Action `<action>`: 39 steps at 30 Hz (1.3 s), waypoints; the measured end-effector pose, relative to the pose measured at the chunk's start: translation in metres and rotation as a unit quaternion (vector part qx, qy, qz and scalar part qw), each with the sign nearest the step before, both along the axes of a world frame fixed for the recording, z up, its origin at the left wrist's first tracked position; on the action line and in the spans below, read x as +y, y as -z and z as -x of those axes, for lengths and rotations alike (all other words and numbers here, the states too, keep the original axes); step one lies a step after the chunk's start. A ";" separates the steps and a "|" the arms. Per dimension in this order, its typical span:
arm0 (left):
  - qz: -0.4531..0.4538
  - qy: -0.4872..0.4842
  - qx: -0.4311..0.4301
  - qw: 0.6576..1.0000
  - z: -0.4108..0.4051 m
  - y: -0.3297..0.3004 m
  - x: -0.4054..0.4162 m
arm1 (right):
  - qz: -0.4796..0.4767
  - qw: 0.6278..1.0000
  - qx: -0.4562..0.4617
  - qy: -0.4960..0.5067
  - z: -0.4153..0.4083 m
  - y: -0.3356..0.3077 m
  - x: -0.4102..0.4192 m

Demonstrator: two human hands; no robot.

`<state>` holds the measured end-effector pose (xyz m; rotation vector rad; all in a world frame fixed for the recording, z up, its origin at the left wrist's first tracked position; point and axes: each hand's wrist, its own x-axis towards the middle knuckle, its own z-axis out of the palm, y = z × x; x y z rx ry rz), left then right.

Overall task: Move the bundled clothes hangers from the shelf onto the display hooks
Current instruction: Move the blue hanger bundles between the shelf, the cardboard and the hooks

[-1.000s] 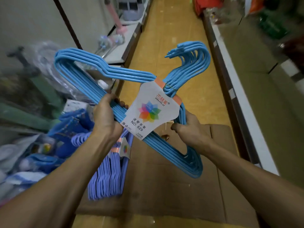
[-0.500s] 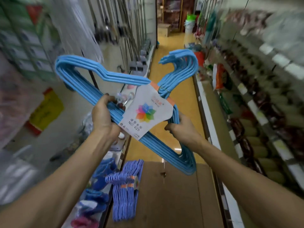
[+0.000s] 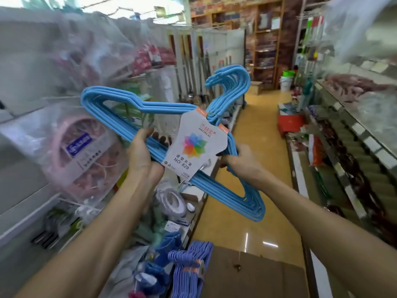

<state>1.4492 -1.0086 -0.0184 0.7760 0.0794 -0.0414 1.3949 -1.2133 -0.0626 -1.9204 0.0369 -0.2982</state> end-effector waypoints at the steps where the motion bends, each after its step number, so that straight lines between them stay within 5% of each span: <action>1: 0.006 -0.010 -0.006 1.000 0.010 -0.004 0.004 | 0.003 1.000 -0.004 -0.015 0.004 -0.005 0.002; 18: 0.002 -0.297 -0.054 0.953 0.221 -0.053 0.116 | 0.031 0.958 -0.059 -0.278 0.083 -0.067 0.126; 32: -0.008 -0.467 -0.131 0.874 0.460 -0.066 0.277 | -0.011 0.859 -0.071 -0.506 0.239 -0.080 0.344; 39: -0.005 -0.563 -0.083 0.822 0.595 -0.064 0.360 | 0.006 0.816 -0.078 -0.572 0.352 -0.078 0.447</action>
